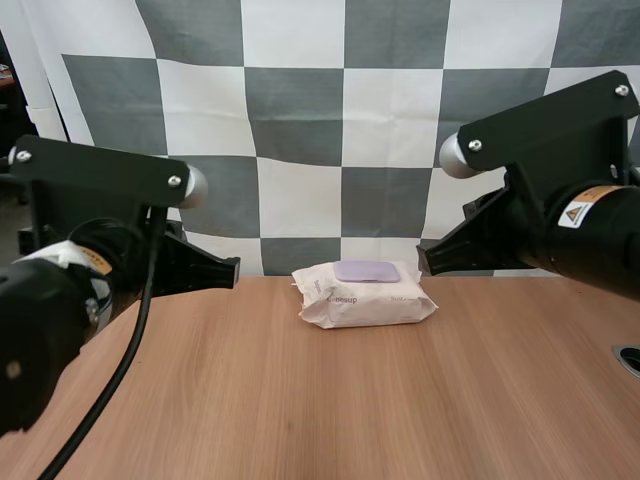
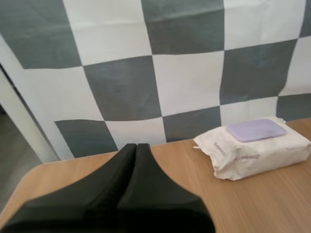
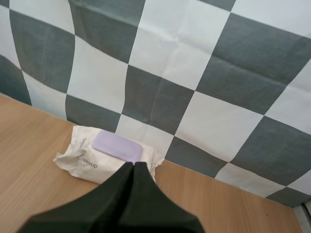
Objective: Open the wet wipes lid
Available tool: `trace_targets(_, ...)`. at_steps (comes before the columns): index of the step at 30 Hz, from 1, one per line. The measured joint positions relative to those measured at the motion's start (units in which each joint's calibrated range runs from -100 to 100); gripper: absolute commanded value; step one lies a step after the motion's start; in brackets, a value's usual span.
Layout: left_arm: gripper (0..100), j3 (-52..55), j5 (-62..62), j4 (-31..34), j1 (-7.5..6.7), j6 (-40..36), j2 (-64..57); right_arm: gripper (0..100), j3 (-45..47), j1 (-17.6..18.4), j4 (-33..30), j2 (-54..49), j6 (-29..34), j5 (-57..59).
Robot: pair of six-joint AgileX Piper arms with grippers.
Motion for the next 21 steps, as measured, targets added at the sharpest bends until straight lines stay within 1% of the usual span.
trace_targets(4,0,-1.04,5.56,-6.70,0.00,5.94,7.56,0,-3.09,0.00,0.00,6.31,-1.02,6.83)
trace_targets(5,1,-1.04,5.70,-8.54,0.00,7.45,9.54,0,-3.36,0.00,0.00,7.85,-1.27,7.57)
trace_targets(6,5,-1.04,5.45,-10.28,0.00,9.02,11.41,0,-3.49,0.00,0.00,9.27,-1.27,7.76)
trace_targets(7,12,-1.04,5.18,-11.05,0.00,9.94,12.38,0,-3.51,0.00,0.00,9.99,-1.50,7.76)
trace_targets(8,23,-1.04,4.78,-12.02,0.00,10.60,13.04,0,-3.51,0.00,0.00,10.47,-1.50,7.76)
trace_targets(9,38,-1.04,4.54,-12.32,0.00,10.86,13.36,0,-3.64,0.00,0.00,10.69,-1.50,7.76)
trace_targets(10,55,-1.04,3.98,-13.43,0.00,12.16,14.58,3,-3.64,0.00,0.00,11.34,-1.84,8.00)
trace_targets(11,76,-1.04,3.40,-14.28,0.00,13.34,15.63,19,-3.64,0.00,0.00,12.25,-2.12,7.81)
trace_targets(12,91,-1.04,3.24,-14.81,0.00,14.65,16.64,37,-3.64,0.00,0.00,12.87,-2.37,7.81)
trace_targets(13,100,-1.04,1.70,-15.47,0.00,17.45,18.95,53,-3.64,0.00,-0.32,14.02,-2.78,7.81)
trace_targets(14,100,-1.04,-0.37,-16.07,0.00,20.68,21.70,74,-3.64,0.00,-0.33,14.80,-3.23,7.64)
trace_targets(15,100,-1.04,-0.80,-16.58,0.00,21.75,22.94,95,-3.78,0.00,-0.41,16.31,-4.50,7.64)
trace_targets(16,100,-1.04,-0.99,-17.42,0.00,23.39,24.15,100,-3.91,0.00,-0.41,17.09,-5.26,7.44)
trace_targets(21,100,-1.04,-0.43,-23.50,0.00,30.37,29.56,100,-3.91,0.00,-0.41,19.60,-9.89,7.52)
